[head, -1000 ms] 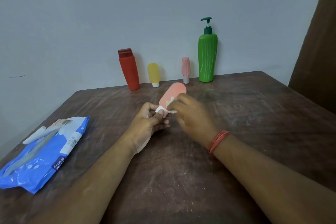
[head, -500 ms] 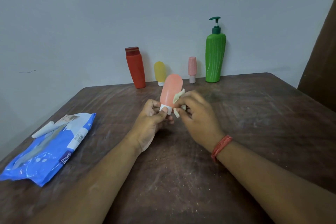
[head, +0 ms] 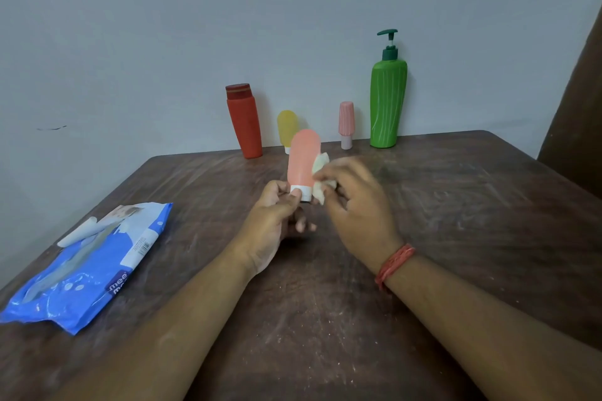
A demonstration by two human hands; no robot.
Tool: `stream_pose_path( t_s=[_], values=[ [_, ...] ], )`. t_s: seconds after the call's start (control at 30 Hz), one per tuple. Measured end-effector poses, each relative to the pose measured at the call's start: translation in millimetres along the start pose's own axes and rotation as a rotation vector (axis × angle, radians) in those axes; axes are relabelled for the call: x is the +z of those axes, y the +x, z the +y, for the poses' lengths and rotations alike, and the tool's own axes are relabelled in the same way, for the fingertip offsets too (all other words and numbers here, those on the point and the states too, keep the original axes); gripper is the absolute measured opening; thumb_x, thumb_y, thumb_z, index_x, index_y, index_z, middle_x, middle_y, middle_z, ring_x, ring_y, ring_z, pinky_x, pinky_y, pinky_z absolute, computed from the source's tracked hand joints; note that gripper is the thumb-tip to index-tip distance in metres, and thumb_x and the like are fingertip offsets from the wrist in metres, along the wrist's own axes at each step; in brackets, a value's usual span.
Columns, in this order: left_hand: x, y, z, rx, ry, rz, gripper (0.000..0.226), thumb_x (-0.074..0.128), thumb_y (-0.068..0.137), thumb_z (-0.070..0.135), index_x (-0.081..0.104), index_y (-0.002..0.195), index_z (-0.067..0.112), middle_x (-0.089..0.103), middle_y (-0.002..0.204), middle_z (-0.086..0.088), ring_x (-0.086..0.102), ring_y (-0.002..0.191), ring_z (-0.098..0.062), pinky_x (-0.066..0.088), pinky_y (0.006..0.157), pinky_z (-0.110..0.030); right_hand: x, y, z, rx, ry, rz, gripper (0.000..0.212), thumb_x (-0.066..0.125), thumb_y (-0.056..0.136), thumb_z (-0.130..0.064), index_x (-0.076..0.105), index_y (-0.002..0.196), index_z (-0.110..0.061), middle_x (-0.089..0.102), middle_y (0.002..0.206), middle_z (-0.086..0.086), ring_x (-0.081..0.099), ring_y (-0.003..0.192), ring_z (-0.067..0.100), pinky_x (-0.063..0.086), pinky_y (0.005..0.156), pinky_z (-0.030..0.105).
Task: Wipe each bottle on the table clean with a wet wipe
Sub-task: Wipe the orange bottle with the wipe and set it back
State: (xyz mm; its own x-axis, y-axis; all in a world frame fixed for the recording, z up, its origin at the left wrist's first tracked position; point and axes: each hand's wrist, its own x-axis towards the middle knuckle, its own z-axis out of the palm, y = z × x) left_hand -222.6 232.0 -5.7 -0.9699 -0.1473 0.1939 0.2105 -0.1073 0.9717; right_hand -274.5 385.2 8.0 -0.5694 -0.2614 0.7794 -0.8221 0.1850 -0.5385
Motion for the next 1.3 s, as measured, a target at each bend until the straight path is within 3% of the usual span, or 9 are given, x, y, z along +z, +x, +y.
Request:
stream_pose_path(
  t_s=[0.13, 0.3, 0.47, 0.57, 0.7, 0.87, 1.0, 1.13, 1.3],
  values=[
    [5.3, -2.0, -0.9, -0.029, 0.047, -0.09, 0.007, 0.043, 0.108, 0.015, 0.045, 0.108, 0.008, 0.069, 0.099, -0.008, 0.051, 0.06, -0.016, 0.057, 0.072, -0.036, -11.7, 6.3, 6.6, 0.041, 0.002, 0.113, 0.031, 0.058, 0.086, 0.005, 0.067, 0.109, -0.012, 0.051, 0.111, -0.012, 0.052, 0.105, -0.007, 0.041, 0.086, 0.007],
    [3.7, -1.5, 0.6, -0.032, -0.048, 0.023, 0.01, 0.044, 0.107, 0.015, 0.049, 0.109, 0.006, 0.069, 0.094, -0.01, 0.053, 0.061, -0.018, 0.058, 0.069, -0.038, -4.3, -2.5, 2.9, 0.067, 0.047, -0.094, 0.031, 0.06, 0.086, 0.007, 0.07, 0.111, -0.009, 0.057, 0.115, -0.003, 0.06, 0.107, 0.01, 0.053, 0.09, 0.03],
    [3.6, 0.4, 1.0, -0.052, -0.059, 0.105, 0.028, 0.043, 0.109, 0.021, 0.06, 0.118, 0.0, 0.067, 0.086, -0.011, 0.06, 0.068, -0.016, 0.057, 0.068, -0.034, -0.5, -6.9, -5.3, -0.02, 0.016, -0.237, 0.025, 0.06, 0.09, 0.002, 0.069, 0.111, -0.008, 0.055, 0.111, -0.009, 0.057, 0.097, 0.001, 0.042, 0.081, 0.003],
    [3.4, 2.5, 0.0, -0.081, -0.045, 0.12, 0.028, 0.045, 0.108, 0.019, 0.064, 0.12, 0.001, 0.069, 0.088, -0.009, 0.064, 0.08, -0.019, 0.057, 0.07, -0.031, 1.5, -9.7, -7.6, -0.065, -0.047, -0.307, 0.026, 0.059, 0.09, 0.001, 0.07, 0.112, -0.009, 0.058, 0.113, -0.003, 0.054, 0.102, 0.003, 0.039, 0.088, 0.004],
    [2.1, 2.6, 2.1, -0.074, -0.064, 0.087, 0.027, 0.045, 0.108, 0.02, 0.065, 0.109, 0.001, 0.064, 0.084, -0.011, 0.057, 0.069, -0.014, 0.056, 0.07, -0.03, 1.1, -7.1, -5.2, -0.104, -0.1, -0.267, 0.028, 0.06, 0.088, 0.006, 0.068, 0.11, -0.008, 0.057, 0.113, -0.004, 0.055, 0.097, 0.003, 0.041, 0.084, 0.005],
    [2.4, 1.3, 4.0, -0.082, -0.079, 0.008, 0.039, 0.04, 0.109, 0.028, 0.065, 0.117, -0.001, 0.063, 0.086, -0.012, 0.052, 0.065, -0.014, 0.055, 0.073, -0.034, 1.7, -5.9, -2.4, -0.112, -0.15, -0.182, 0.029, 0.059, 0.086, 0.005, 0.064, 0.11, -0.01, 0.051, 0.118, -0.007, 0.054, 0.103, 0.007, 0.046, 0.086, 0.014],
    [-1.6, 2.1, 2.6, -0.105, -0.128, 0.001, 0.034, 0.038, 0.11, 0.021, 0.062, 0.123, 0.001, 0.066, 0.086, -0.007, 0.051, 0.065, -0.014, 0.056, 0.07, -0.031, 4.9, -8.0, -4.2, -0.138, -0.17, -0.271, 0.034, 0.059, 0.086, 0.007, 0.065, 0.116, -0.008, 0.056, 0.12, 0.0, 0.056, 0.106, 0.013, 0.047, 0.091, 0.02],
    [-1.5, 3.0, 0.2, -0.097, -0.12, 0.049, 0.015, 0.042, 0.108, 0.016, 0.053, 0.112, 0.006, 0.069, 0.08, -0.005, 0.055, 0.062, -0.014, 0.056, 0.065, -0.031, 4.7, -5.5, -6.0, -0.14, -0.197, -0.311, 0.035, 0.06, 0.086, 0.006, 0.066, 0.118, -0.007, 0.058, 0.121, 0.002, 0.053, 0.112, 0.018, 0.046, 0.096, 0.025],
    [-3.5, 3.7, 1.4, -0.092, -0.118, -0.027, 0.013, 0.045, 0.104, 0.015, 0.048, 0.117, 0.013, 0.064, 0.077, -0.003, 0.052, 0.063, -0.016, 0.052, 0.069, -0.033, 1.7, -7.4, -9.0, -0.19, -0.216, -0.32, 0.034, 0.062, 0.084, 0.008, 0.068, 0.113, -0.008, 0.062, 0.118, 0.004, 0.054, 0.108, 0.021, 0.051, 0.088, 0.03]
  ],
)
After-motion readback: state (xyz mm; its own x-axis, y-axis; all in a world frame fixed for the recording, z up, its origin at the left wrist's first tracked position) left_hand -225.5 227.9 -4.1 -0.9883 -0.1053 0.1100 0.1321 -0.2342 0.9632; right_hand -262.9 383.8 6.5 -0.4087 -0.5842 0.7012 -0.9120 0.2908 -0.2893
